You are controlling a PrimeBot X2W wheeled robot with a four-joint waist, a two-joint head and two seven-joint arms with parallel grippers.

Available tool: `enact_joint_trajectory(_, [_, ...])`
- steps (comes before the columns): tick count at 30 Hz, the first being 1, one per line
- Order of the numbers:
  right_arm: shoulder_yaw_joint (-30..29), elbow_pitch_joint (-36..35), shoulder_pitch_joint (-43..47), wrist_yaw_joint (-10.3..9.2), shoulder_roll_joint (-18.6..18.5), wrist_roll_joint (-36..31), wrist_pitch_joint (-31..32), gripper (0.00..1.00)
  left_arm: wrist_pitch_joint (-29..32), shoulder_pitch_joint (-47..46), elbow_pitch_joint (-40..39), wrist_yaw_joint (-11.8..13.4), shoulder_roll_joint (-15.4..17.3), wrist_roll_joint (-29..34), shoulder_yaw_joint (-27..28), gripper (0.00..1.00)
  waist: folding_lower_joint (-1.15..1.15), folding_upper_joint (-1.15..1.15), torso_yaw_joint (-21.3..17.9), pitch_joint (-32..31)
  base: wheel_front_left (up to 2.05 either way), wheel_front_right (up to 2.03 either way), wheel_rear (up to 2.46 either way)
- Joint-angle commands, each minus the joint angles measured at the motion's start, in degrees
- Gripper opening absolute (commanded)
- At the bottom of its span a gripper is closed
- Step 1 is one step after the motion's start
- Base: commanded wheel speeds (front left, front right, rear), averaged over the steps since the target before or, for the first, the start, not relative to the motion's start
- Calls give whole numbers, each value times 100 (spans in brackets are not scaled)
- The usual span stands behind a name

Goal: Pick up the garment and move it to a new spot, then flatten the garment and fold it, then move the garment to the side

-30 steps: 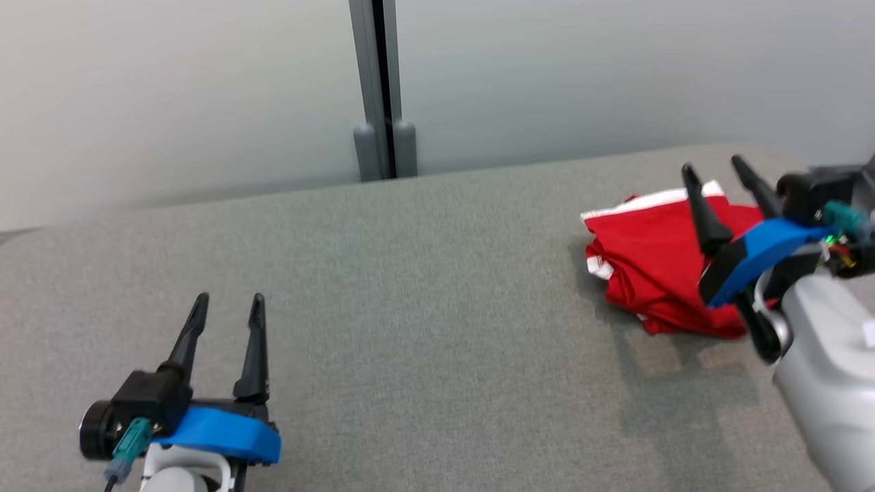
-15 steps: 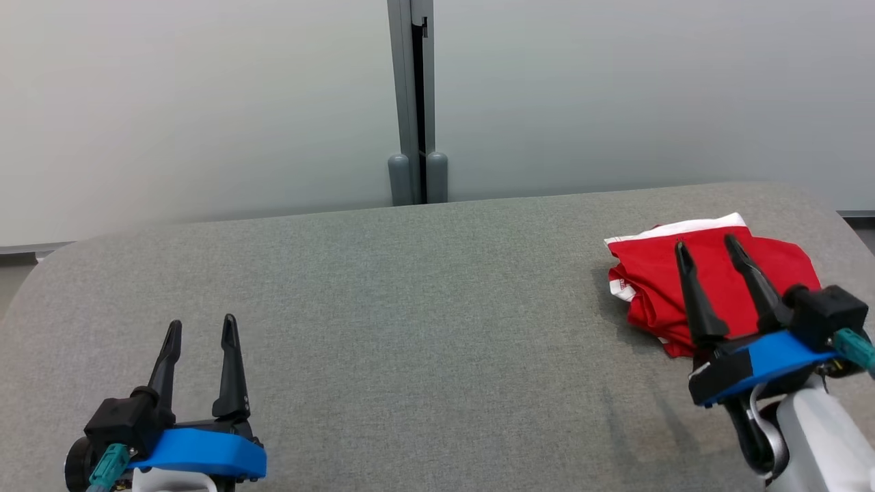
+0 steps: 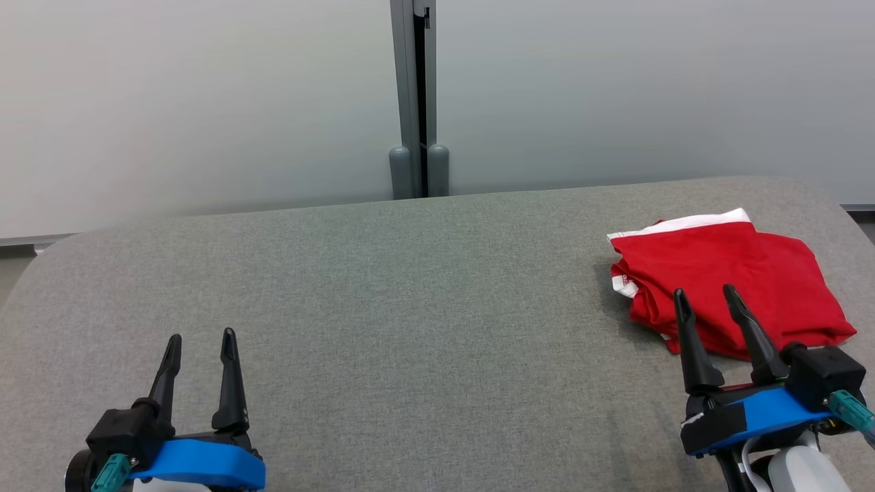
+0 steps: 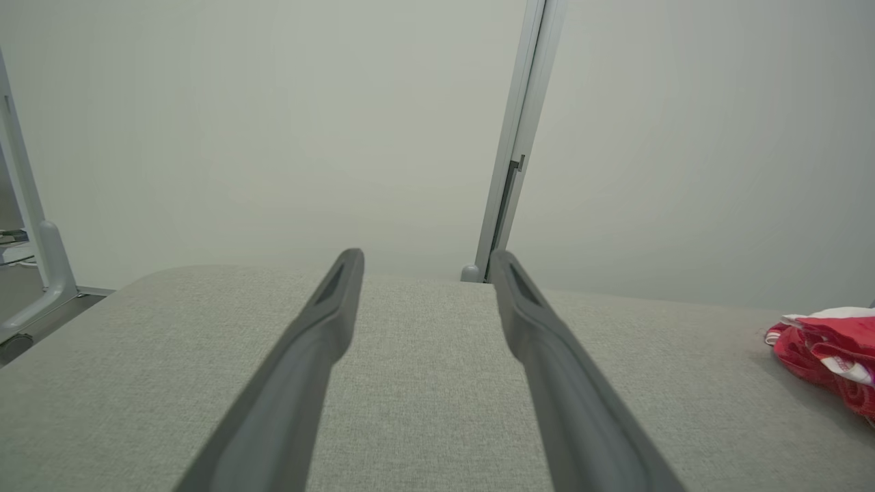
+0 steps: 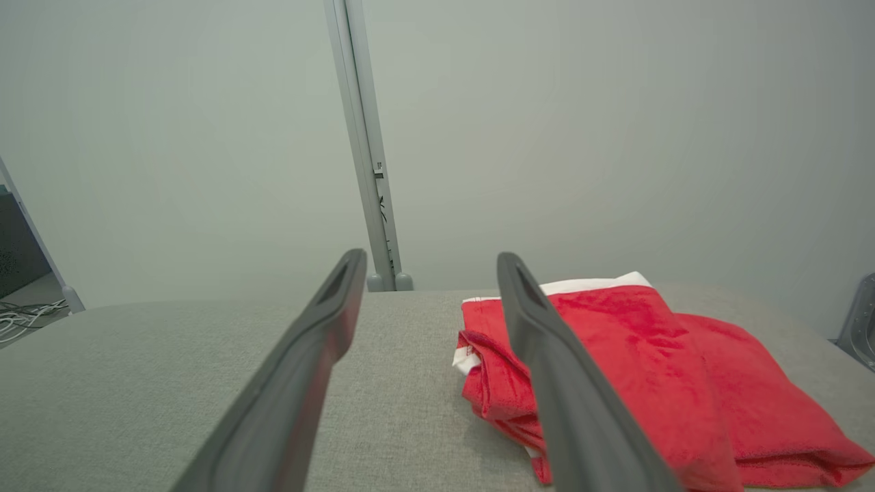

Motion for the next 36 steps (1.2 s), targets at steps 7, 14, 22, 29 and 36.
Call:
enact_joint_trajectory(7, [-32,-7,71,1,74,-98,-18,100,-24,-68,35,-67,18,101,-30,100,0,0,-22,21,0,0,0])
enact_joint_trajectory(14, [-1,79,109,1,106,-45,-18,100,-24,-60,53,-77,-5,102,-27,100,0,0,-53,25,0,0,0])
enact_joint_trajectory(22, [-68,215,66,0,145,328,144,0,166,16,234,-72,-66,-276,20,0,0,0,-50,32,0,0,0])
enact_joint_trajectory(29, [-148,164,90,0,187,1052,339,0,356,-20,181,-76,-84,-1024,70,0,0,0,-34,40,0,0,0])
enact_joint_trajectory(36, [-218,120,110,0,226,1713,512,0,523,-54,132,-80,-101,-1704,112,0,0,0,-17,49,0,0,0])
